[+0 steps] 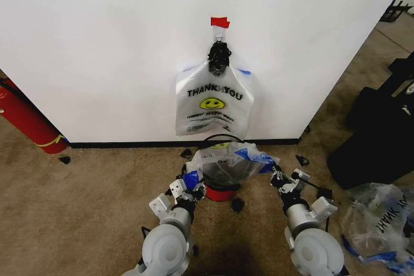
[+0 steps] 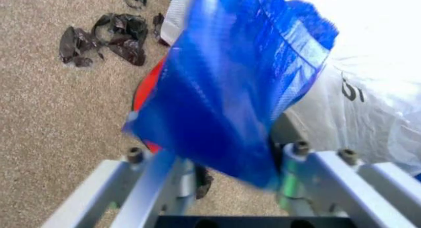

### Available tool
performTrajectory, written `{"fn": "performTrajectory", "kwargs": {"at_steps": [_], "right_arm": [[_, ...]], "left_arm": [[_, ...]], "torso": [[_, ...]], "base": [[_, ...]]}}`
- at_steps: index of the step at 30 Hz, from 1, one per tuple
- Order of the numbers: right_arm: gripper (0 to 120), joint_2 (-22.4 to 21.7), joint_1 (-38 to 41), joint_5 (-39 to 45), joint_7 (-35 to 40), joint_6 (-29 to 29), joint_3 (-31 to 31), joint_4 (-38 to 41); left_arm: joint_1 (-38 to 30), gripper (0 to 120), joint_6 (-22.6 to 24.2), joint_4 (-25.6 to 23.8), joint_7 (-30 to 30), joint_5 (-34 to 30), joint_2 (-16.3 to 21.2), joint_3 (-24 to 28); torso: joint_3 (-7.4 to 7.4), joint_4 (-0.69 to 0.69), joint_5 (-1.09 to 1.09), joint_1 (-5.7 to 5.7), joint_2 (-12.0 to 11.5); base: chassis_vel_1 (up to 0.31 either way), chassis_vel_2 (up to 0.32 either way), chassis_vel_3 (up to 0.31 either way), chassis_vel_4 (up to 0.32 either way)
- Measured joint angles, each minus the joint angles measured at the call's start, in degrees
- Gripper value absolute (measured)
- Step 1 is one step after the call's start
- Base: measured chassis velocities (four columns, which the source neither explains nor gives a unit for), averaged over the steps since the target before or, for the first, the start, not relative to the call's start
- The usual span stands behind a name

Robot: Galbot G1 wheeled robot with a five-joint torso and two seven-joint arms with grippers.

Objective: Pick up the garbage bag from the wall and place it over the trash bin.

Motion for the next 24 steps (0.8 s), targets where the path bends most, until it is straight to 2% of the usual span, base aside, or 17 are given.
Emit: {"fn": "performTrajectory", "kwargs": {"at_steps": [2,3,5,7,17,24], "right_arm": [[0,0.0,0.0,0.0,0.0,0.0,0.0,-0.1],[0,0.0,0.0,0.0,0.1,0.0,0.0,-0.1],[0,0.2,0.0,0.0,0.2,0.0,0.0,-0.3],[0,0.3,-0.1,0.0,0.4,0.0,0.0,-0.5],[0,-0.4,-0.6,1.4,4.5,-3.2,1.5,-0.7],[0,-0.7,-0.6,2.0,9.3,-9.1,2.0,0.6]], "left_arm": [[0.0,22,0.0,0.0,0.0,-0.1,0.0,0.0],[0.0,12,0.0,0.0,0.0,-0.2,0.0,0.0],[-0.1,3,0.1,-0.1,0.0,-0.3,0.0,0.0],[0.1,0,0.3,-0.6,0.0,-0.4,0.3,0.0],[2.5,0,2.0,-5.1,-0.5,-1.0,3.4,0.1],[3.7,0,3.8,-8.6,-1.7,-1.5,4.3,1.6]], "torso": [[0.0,0.0,0.0,0.0,0.0],[0.0,0.0,0.0,0.0,0.0],[0.0,0.0,0.0,0.0,0.0],[0.0,0.0,0.0,0.0,0.0],[0.0,0.0,0.0,0.0,0.0],[0.0,0.0,0.0,0.0,0.0]], "base": [[0.0,0.0,0.0,0.0],[0.0,0.0,0.0,0.0],[0.0,0.0,0.0,0.0],[0.0,0.0,0.0,0.0],[0.0,0.0,0.0,0.0],[0.0,0.0,0.0,0.0]]}}
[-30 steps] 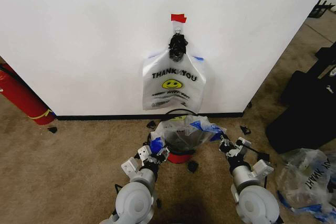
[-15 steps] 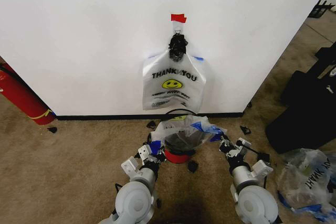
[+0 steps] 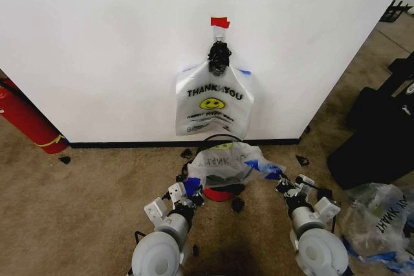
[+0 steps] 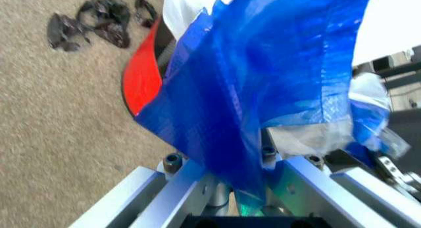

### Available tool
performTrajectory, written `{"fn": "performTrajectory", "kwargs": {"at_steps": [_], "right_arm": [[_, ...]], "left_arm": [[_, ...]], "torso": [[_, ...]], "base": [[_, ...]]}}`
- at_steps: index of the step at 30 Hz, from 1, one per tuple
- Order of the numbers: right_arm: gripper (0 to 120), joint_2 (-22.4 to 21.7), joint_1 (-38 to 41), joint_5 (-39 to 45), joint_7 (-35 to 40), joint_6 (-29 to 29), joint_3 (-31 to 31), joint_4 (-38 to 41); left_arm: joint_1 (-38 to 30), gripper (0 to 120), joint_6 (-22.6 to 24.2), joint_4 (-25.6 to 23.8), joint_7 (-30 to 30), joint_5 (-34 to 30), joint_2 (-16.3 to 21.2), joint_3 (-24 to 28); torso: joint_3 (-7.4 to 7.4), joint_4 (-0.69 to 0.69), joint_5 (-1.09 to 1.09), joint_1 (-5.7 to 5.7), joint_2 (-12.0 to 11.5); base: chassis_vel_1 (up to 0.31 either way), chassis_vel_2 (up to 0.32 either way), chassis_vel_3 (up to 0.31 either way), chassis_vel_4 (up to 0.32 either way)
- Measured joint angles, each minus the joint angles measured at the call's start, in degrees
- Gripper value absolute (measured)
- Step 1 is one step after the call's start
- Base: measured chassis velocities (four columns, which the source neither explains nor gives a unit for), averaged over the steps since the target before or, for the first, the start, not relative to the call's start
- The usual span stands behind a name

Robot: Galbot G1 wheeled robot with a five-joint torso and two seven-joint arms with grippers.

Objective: Pick up the garbage bag from the wall and place it over the trash bin.

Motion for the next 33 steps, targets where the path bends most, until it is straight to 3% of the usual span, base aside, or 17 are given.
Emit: {"fn": "performTrajectory", "kwargs": {"at_steps": [5,18,33], "right_arm": [[0,-0.3,-0.2,0.2,1.2,-1.7,0.5,0.4],[0,1.0,5.5,0.4,2.0,-1.2,-0.3,-6.9],[0,2.0,8.2,0.5,0.7,0.8,-1.1,-10.9]], "left_arm": [[1.1,0,0.9,-1.4,-0.2,-0.3,0.1,1.1],[-3.4,0,0.0,7.7,-0.3,2.9,-3.7,2.6],[-2.3,3,-0.8,7.9,1.0,4.6,-3.9,2.1]], "torso": [[0.0,0.0,0.0,0.0,0.0],[0.0,0.0,0.0,0.0,0.0],[0.0,0.0,0.0,0.0,0.0]], "base": [[0.0,0.0,0.0,0.0],[0.0,0.0,0.0,0.0],[0.0,0.0,0.0,0.0]]}}
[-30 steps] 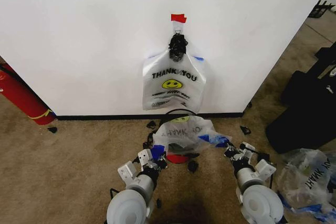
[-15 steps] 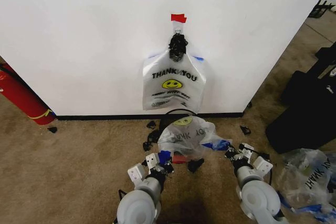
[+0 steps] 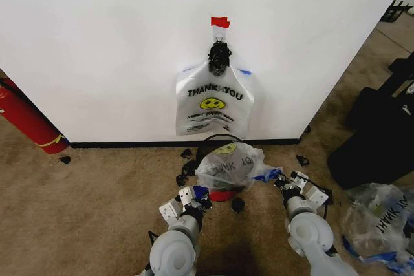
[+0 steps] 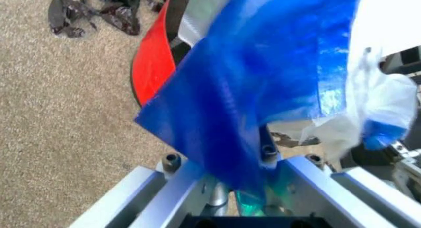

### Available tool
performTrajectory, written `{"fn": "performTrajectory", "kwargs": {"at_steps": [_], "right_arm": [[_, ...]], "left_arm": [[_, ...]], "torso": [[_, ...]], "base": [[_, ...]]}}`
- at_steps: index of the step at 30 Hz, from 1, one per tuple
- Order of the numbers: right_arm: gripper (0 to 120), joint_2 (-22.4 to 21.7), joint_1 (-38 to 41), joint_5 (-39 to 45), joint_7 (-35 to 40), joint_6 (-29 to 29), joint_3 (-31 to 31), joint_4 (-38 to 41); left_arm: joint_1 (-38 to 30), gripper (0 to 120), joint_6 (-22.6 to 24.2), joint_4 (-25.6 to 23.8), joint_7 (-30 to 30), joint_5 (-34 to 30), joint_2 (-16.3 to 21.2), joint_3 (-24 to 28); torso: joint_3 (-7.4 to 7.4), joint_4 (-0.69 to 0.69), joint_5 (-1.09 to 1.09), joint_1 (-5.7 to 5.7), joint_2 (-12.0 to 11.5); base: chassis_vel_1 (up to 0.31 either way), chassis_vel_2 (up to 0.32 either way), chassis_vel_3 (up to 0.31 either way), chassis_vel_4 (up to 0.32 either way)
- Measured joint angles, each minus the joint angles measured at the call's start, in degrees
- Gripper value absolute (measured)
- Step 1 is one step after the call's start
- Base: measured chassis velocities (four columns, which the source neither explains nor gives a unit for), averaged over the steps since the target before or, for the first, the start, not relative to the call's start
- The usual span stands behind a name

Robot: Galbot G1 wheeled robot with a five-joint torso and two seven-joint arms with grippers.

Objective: Pick up the garbage bag from the wall and place it over the trash bin.

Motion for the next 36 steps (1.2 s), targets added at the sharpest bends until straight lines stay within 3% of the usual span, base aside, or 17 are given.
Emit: {"fn": "performTrajectory", "kwargs": {"at_steps": [4,14,17,19,25,26,31,33,34,36], "right_arm": [[0,-0.3,-1.4,-0.8,-0.8,0.3,0.1,1.3],[32,-2.3,-6.6,-7.8,-3.1,1.7,0.0,5.8],[48,-4.0,-8.2,-11.6,-4.7,1.7,-1.3,6.2],[51,-4.2,-8.4,-12.2,-5.2,1.7,-1.4,6.2],[77,-6.6,-13.0,-21.6,-11.5,4.9,0.0,6.2],[77,-6.6,-13.0,-21.6,-11.5,4.9,0.0,6.2],[95,-9.2,-18.1,-35.3,-19.0,15.2,3.4,5.3],[99,-9.9,-20.2,-46.1,-23.3,24.8,5.8,2.2],[99,-9.9,-20.2,-46.1,-23.3,24.8,5.8,2.2],[100,-9.6,-19.5,-57.9,-25.5,35.7,8.1,-2.7]], "left_arm": [[1.2,14,0.4,-1.7,0.6,0.6,0.6,0.0],[8.0,51,1.6,-9.5,2.9,4.7,3.6,-0.9],[13.6,66,1.9,-13.0,4.4,8.9,4.0,-1.8],[14.6,66,1.9,-13.3,4.8,9.9,4.0,-1.9],[18.5,94,-1.0,-13.8,9.9,22.1,5.3,-2.7],[18.5,94,-1.0,-13.8,9.9,22.1,5.3,-2.7],[19.6,100,-5.1,-13.7,13.7,33.7,7.0,-5.5],[20.4,100,-7.4,-14.0,14.8,38.5,7.3,-6.3],[20.4,100,-7.4,-14.0,14.8,38.5,7.3,-6.3],[21.0,100,-9.3,-14.0,15.5,41.2,7.0,-6.4]], "torso": [[0.0,0.0,0.0,0.0,0.0],[-0.01,0.0,-0.01,0.0,0.0],[-0.01,0.02,0.0,0.0,0.0],[-0.01,0.02,0.0,0.0,0.0],[-0.01,-0.01,0.0,0.0,0.0],[-0.01,-0.01,0.0,0.0,0.0],[-0.01,0.01,-0.01,0.0,0.0],[-0.01,-0.03,-0.01,0.0,0.0],[-0.01,-0.03,-0.01,0.0,0.0],[-0.01,-0.01,0.0,-0.01,0.0]], "base": [[0.0,0.0,0.0,0.0],[0.0,0.0,0.0,0.0],[0.0,0.0,0.0,0.0],[0.0,0.0,0.0,0.0],[0.0,0.0,0.0,0.0],[0.0,0.0,0.0,0.0],[0.0,0.0,0.0,0.0],[0.0,0.0,0.0,0.0],[0.0,0.0,0.0,0.0],[0.0,0.0,0.0,0.0]]}}
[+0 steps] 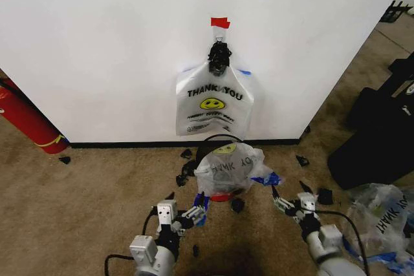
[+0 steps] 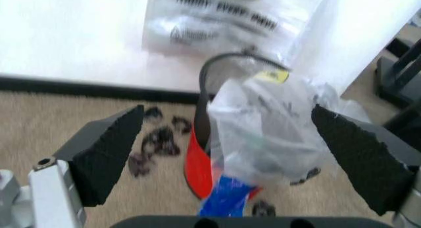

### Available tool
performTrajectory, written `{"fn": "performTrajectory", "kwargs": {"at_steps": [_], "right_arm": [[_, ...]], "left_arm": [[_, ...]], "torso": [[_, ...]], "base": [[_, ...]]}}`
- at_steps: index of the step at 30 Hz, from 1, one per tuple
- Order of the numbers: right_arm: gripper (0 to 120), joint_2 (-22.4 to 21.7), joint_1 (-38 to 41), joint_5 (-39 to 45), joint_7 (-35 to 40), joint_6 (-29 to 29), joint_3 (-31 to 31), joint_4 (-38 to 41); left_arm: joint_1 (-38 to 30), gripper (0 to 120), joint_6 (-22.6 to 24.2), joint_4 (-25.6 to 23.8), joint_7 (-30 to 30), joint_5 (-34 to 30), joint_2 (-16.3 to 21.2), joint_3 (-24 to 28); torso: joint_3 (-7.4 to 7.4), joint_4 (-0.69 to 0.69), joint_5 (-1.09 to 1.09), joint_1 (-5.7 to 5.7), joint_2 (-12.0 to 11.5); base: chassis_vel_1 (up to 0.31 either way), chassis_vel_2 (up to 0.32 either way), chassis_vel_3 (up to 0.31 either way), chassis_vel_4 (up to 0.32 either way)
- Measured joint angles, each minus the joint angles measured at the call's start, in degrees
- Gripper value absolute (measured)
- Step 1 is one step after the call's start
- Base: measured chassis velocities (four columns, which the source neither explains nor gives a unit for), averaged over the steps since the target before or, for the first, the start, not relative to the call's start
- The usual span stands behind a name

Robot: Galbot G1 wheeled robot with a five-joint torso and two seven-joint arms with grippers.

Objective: Pick up the garbage bag from the wall and place it over the trash bin.

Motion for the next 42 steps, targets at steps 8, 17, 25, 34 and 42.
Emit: {"fn": "performTrajectory", "kwargs": {"at_steps": [8,17,25,34,42], "right_arm": [[100,3.4,8.5,-34.4,7.2,21.8,3.8,-11.4],[100,2.9,17.5,-52.0,13.2,25.7,0.4,-16.3],[100,2.4,20.7,-53.7,13.0,25.2,-2.5,-19.3],[100,2.9,22.0,-53.1,12.9,24.9,-4.6,-19.9],[100,1.5,20.9,-52.0,11.8,24.8,-5.2,-16.4]], "left_arm": [[-2.4,100,-1.9,1.4,0.4,1.1,-1.3,0.6],[-3.6,100,-1.9,0.9,0.6,-1.0,-1.6,0.4],[-3.4,100,-1.6,0.5,0.6,-1.5,-2.3,0.2],[-3.2,100,-1.4,0.0,0.5,-2.0,-2.3,-0.1],[-3.3,100,-1.3,0.2,0.5,-2.2,-2.2,-0.1]], "torso": [[0.01,0.0,0.0,0.0,0.0],[0.01,0.02,0.0,0.01,0.0],[0.01,0.01,0.0,0.01,0.0],[0.01,0.02,0.0,0.01,0.0],[0.0,0.04,0.0,0.01,0.0]], "base": [[0.0,0.0,0.0,0.0],[0.0,0.0,0.0,0.0],[0.0,0.0,0.0,0.0],[0.0,0.0,0.0,0.0],[0.0,0.0,0.0,0.0]]}}
